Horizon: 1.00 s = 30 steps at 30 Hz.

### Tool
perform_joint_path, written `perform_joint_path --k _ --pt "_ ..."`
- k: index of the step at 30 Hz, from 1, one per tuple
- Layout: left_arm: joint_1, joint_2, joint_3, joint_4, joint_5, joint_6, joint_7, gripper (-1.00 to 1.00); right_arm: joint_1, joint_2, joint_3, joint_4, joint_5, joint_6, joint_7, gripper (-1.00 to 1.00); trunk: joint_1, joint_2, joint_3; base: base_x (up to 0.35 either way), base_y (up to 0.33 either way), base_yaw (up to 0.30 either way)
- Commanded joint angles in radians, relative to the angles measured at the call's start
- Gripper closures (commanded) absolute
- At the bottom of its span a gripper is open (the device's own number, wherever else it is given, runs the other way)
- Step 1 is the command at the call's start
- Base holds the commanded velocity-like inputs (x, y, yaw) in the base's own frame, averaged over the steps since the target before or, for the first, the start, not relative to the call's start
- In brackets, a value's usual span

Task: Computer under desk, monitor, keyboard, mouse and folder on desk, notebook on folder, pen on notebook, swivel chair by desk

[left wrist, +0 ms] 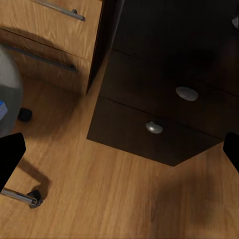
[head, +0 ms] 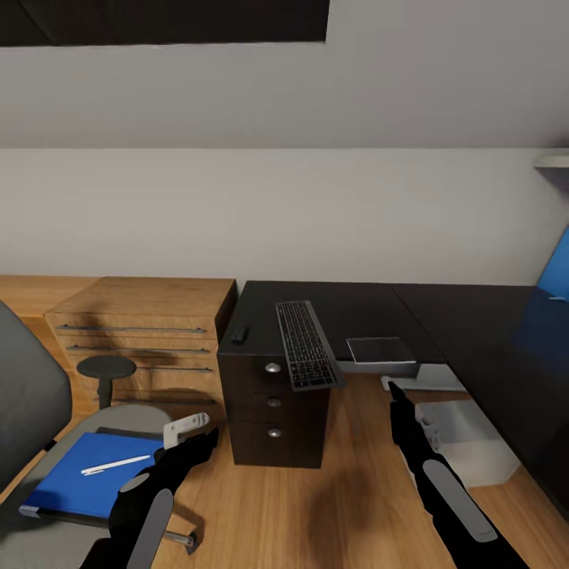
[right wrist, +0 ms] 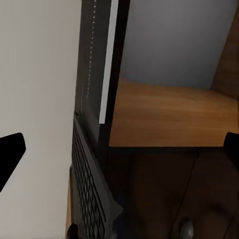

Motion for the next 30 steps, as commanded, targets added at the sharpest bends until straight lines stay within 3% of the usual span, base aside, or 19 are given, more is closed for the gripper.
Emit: perform_joint_path --k 1,8,12,14,15,19,25,28,29,30 --pt "-0.001 0.0 -0.001 -0.001 0.011 0.003 0.009 -1.0 -0.001 -0.001 0.005 0.005 -0.008 -0.008 -0.003 -1.0 -0.004 0.007 0.002 -0.005 0.0 0.0" --pt "-0.001 0.0 0.0 -0.001 0.011 0.004 0.009 -1.0 -0.001 -0.001 0.007 0.057 0.006 -0.007 -0.019 -1.0 -0.031 0.056 0.024 -0.002 0.0 0.0" --pt "-0.001 0.001 0.0 -0.001 0.01 0.004 0.009 -1.0 -0.002 0.0 0.007 0.073 0.035 -0.006 -0.039 -1.0 -0.046 0.084 0.037 0.0 0.0 0.0" --pt "-0.001 0.001 0.0 0.0 0.01 0.004 0.009 -1.0 -0.003 0.001 0.007 0.092 0.069 -0.006 -0.061 -1.0 -0.054 0.098 0.043 0.0 0.0 0.0" --pt "-0.001 0.001 -0.001 0.011 0.01 0.004 0.01 -1.0 -0.008 0.006 0.007 0.153 0.148 -0.008 -0.098 -1.0 -0.058 0.105 0.046 0.0 0.0 0.0" --pt "-0.001 0.001 -0.002 0.045 0.01 0.004 0.011 -1.0 -0.031 0.023 0.008 0.259 0.232 -0.012 -0.116 -1.0 -0.073 0.133 0.059 0.0 0.0 0.0" --pt "-0.001 0.0 -0.002 0.072 0.01 0.004 0.012 -1.0 -0.1 0.045 0.009 0.419 0.313 -0.024 -0.121 -1.0 -0.096 0.175 0.077 0.0 0.0 0.0" --pt "-0.001 0.001 -0.002 0.087 0.01 0.002 0.013 -1.0 -0.124 0.074 0.01 0.504 0.399 -0.045 -0.12 -1.0 -0.108 0.196 0.087 0.0 0.0 0.0" --pt "-0.001 0.001 -0.001 0.102 0.01 0.0 0.012 -1.0 -0.13 0.09 0.011 0.532 0.459 -0.066 -0.119 -1.0 -0.111 0.203 0.09 0.0 0.0 0.0" --pt "-0.001 0.002 -0.001 0.111 0.009 -0.002 0.011 -1.0 -0.133 0.098 0.011 0.544 0.493 -0.08 -0.119 -1.0 -0.115 0.21 0.093 0.0 0.0 0.0"
